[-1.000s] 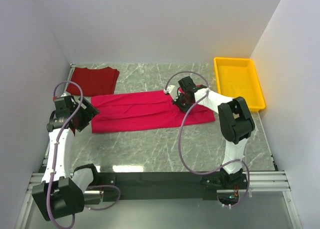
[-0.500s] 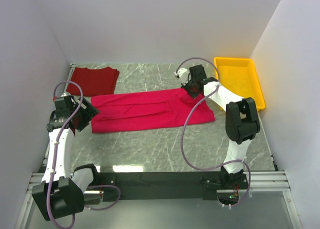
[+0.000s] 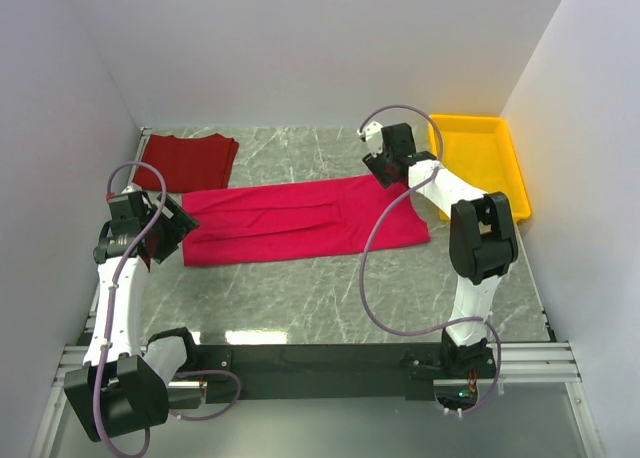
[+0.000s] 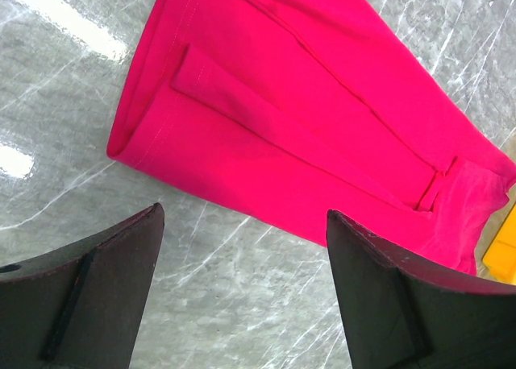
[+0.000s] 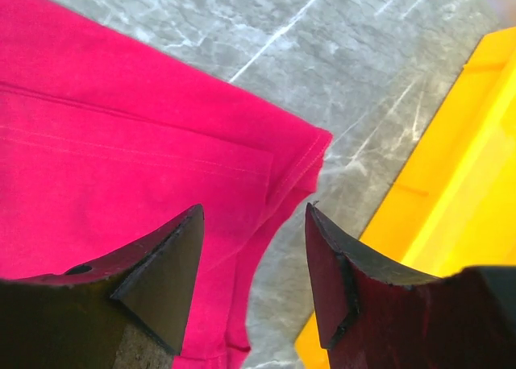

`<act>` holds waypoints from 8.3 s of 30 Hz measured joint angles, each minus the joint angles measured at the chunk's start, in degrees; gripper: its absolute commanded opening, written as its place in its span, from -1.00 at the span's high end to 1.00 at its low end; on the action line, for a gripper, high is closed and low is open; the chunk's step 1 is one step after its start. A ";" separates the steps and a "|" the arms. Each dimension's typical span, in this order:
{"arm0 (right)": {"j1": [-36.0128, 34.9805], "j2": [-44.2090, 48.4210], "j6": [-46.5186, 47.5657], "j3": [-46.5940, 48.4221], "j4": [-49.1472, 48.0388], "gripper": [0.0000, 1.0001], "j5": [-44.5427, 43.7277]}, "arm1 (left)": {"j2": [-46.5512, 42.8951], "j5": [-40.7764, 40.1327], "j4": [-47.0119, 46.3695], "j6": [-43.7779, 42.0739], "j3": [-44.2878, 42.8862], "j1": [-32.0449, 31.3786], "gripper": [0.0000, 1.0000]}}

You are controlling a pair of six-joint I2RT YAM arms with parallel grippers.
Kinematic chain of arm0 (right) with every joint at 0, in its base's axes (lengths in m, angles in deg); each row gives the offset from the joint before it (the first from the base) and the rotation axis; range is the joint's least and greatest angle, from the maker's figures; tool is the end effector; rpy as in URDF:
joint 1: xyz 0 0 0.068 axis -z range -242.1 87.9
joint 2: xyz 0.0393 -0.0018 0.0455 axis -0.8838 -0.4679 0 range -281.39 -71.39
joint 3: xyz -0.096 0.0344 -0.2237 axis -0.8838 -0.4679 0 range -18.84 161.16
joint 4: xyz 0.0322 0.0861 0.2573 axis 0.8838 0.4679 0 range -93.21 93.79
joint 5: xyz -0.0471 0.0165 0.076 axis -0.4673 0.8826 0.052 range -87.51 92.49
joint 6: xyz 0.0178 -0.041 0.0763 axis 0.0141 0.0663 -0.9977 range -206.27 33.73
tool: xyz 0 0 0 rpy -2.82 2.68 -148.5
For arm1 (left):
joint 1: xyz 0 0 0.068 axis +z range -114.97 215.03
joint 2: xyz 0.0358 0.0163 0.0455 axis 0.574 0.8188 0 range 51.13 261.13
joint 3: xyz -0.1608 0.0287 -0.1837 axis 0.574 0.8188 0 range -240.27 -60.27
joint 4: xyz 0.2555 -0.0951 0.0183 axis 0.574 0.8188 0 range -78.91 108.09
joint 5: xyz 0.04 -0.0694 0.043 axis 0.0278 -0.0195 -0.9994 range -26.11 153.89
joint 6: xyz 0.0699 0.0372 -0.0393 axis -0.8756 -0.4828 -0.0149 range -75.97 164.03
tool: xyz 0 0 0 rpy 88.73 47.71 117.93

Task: Fold and stack the t-shirts
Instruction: Fold the tshirt

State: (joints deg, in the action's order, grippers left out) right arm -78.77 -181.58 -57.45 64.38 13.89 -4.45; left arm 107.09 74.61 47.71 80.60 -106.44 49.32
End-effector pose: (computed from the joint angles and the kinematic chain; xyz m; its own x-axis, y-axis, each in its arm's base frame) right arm 0.4505 0.1249 0.1660 -0.4867 -0.6452 -0.5889 -0.4978 0.7589 -0.4199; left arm 0.2518 0.0491 0.2149 -0.4933 -0.7297 -0.4735 -0.5132 0.6836 -0.5190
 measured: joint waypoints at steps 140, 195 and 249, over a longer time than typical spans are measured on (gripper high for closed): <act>13.57 -0.85 -6.71 8.96 19.65 -0.22 33.29 | -6.71 -5.07 18.32 3.93 -4.66 5.73 -0.51; 8.41 -35.06 -15.39 51.43 26.60 1.00 19.32 | -0.22 -8.61 -0.09 0.48 -4.26 5.66 -0.65; -51.10 1.27 25.49 -4.42 3.41 -0.23 32.76 | 6.25 -6.12 -1.95 -10.64 -13.75 8.94 -0.57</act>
State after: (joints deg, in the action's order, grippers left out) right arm -129.87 -180.31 -31.96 59.97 17.30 28.32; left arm 113.34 68.49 45.76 69.96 -120.19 58.25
